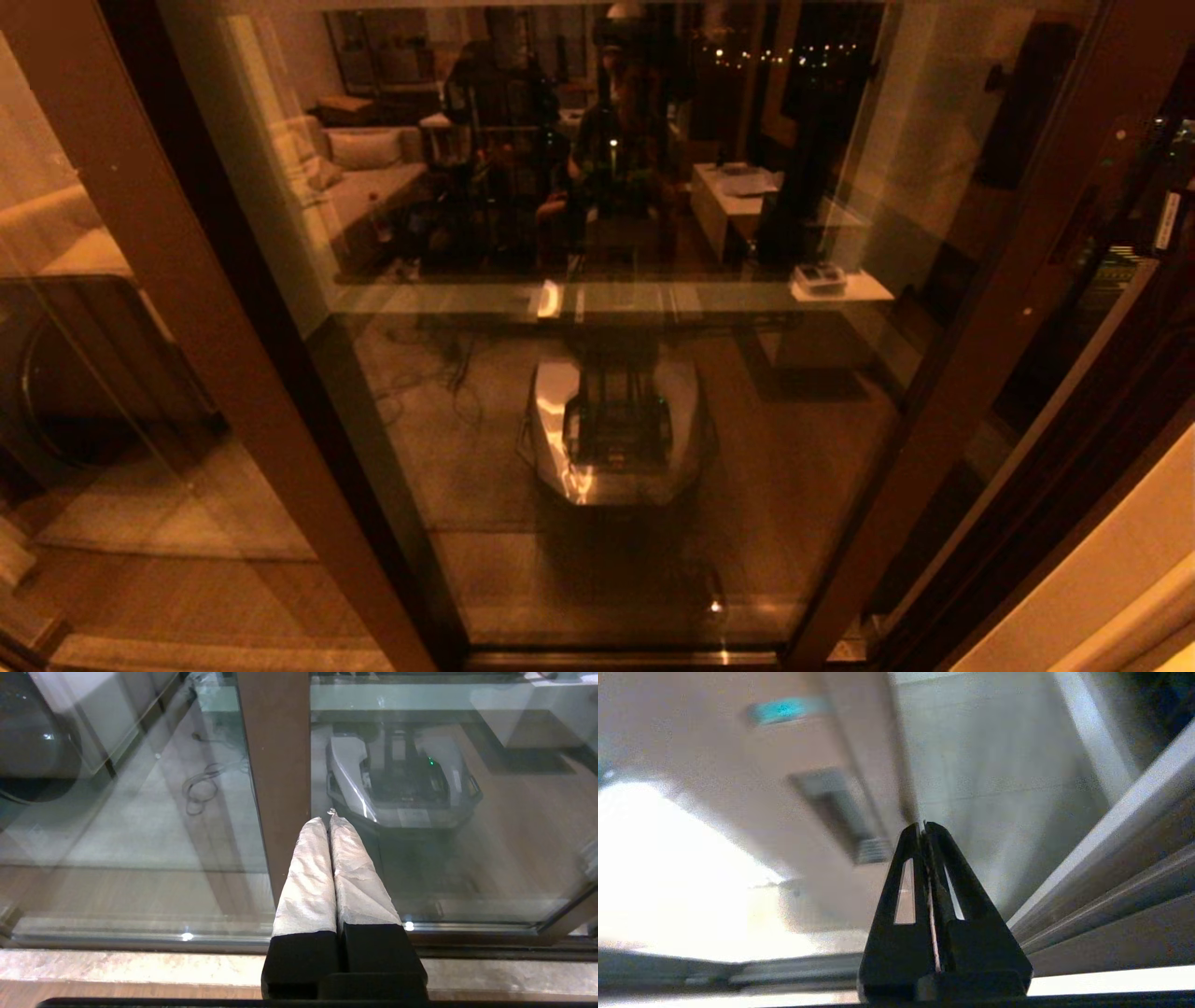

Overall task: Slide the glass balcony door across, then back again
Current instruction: Open the slid door

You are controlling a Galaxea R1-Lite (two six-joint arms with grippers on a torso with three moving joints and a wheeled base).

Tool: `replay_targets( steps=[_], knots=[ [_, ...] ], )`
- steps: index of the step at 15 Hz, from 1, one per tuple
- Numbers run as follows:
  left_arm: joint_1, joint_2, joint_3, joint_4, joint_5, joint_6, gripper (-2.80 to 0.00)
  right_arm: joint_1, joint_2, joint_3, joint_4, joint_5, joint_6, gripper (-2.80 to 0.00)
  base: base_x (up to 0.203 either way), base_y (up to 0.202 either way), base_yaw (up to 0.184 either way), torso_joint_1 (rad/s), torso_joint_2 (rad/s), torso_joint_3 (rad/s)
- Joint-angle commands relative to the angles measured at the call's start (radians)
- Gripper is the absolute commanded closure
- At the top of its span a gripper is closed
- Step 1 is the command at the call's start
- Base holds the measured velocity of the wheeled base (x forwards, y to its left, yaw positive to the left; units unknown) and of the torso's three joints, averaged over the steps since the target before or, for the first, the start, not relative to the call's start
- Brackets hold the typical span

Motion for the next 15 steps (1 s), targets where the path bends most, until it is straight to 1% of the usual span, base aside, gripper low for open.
replay_targets(
  steps=[1,6,11,12,15],
  knots=[
    [0.0,0.0,0.0,0.001,0.0,0.0,0.0,0.028,-0.028,0.03,-0.006,0.002,-0.001,0.0,0.0,0.0,0.0,0.0,0.0,0.0],
    [0.0,0.0,0.0,0.001,0.0,0.0,0.0,0.06,-0.05,0.056,-0.006,-0.001,-0.002,0.0,0.0,0.0,0.0,0.0,0.0,0.0],
    [0.0,0.0,0.0,0.001,0.0,0.0,0.0,0.044,-0.121,0.091,-0.006,-0.003,-0.007,0.0,0.0,0.0,0.0,0.0,0.0,0.0],
    [0.0,0.0,0.0,0.001,0.0,0.0,0.0,0.039,-0.142,0.102,-0.006,-0.003,-0.013,0.0,0.0,0.0,0.0,0.0,0.0,0.0],
    [0.0,0.0,0.0,0.001,0.0,0.0,0.0,-0.033,-0.191,0.122,-0.006,-0.003,-0.074,0.0,0.0,0.0,0.0,0.0,0.0,0.0]
  ],
)
